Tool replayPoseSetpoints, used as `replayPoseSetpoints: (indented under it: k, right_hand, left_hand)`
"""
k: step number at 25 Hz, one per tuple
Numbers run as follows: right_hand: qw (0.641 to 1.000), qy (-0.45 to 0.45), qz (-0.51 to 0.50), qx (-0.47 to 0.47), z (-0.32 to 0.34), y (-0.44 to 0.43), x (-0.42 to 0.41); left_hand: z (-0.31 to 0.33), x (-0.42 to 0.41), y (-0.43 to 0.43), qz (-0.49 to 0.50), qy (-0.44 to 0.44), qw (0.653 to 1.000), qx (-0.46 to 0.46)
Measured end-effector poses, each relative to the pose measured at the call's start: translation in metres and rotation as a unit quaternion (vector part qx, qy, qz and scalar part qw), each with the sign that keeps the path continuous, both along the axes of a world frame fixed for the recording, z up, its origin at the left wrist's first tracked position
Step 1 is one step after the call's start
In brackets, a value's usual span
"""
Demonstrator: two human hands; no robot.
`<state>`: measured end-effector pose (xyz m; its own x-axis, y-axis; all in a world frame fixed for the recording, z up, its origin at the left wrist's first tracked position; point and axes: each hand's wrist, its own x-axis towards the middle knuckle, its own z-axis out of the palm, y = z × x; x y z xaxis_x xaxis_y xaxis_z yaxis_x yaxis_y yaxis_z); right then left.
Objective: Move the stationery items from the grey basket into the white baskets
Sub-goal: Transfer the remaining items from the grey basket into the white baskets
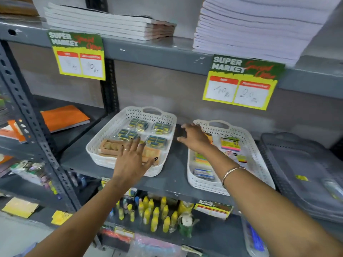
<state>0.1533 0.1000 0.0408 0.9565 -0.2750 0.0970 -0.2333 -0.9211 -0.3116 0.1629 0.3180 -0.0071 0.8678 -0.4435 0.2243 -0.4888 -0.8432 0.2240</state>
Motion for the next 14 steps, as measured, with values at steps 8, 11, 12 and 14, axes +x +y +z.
replayPoseSetpoints:
  k: [8, 11, 12, 14]
  right_hand:
    - [0.975, -0.026, -0.219, 0.000, -0.004, -0.172, -0.116]
    - [0.958, 0.003, -0.286, -0.022, -0.015, -0.224, -0.166]
    - [0.951, 0.014, -0.308, -0.031, -0.019, -0.238, -0.181]
    - [0.933, 0.031, -0.356, -0.034, -0.028, -0.264, -0.208]
  left_hand:
    - [0.003, -0.060, -0.137, -0.230, 0.015, 0.972, 0.054]
    - [-0.003, -0.085, -0.176, -0.262, 0.002, 0.962, 0.074]
    - [-0.003, -0.094, -0.187, -0.273, -0.002, 0.959, 0.077]
    - [-0.003, -0.112, -0.212, -0.307, -0.013, 0.947, 0.090]
